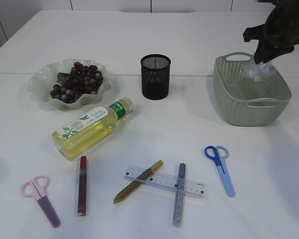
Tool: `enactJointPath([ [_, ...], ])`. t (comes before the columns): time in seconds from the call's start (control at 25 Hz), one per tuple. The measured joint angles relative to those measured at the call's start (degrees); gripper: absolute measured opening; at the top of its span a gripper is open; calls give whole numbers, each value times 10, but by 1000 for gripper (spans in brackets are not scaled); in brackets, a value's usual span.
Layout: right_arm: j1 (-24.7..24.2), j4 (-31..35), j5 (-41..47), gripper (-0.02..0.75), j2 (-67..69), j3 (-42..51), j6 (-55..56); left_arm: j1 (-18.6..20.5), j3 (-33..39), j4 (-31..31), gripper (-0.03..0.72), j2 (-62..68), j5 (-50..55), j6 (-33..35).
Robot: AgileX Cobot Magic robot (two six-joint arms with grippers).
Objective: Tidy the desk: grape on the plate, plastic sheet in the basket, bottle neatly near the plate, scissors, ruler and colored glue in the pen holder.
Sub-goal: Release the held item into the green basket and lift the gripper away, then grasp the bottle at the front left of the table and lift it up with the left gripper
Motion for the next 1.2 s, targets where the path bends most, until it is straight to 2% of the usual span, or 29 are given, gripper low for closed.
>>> enactJointPath([
  [0.12, 0, 1, -2, 293, 9, 0, 2, 0, 0, -8, 456, 0, 0, 0],
  [0.2, 0, 1, -2, 431, 9, 0, 3, 0, 0, -19, 455, 0, 0, 0],
  [0.32, 0, 8, 4, 539, 9, 0, 3, 0, 0, -32, 455, 0, 0, 0],
  [0.44, 0, 24, 37, 566, 6, 0, 5, 0, 0, -37, 455, 0, 0, 0],
  [0.92, 12, 44, 129, 574, -96, 4, 11, 0, 0, -39, 449, 0, 2, 0],
  [1.2, 60, 22, 136, 575, -181, 130, 20, 0, 0, -60, 448, 2, -9, 59],
])
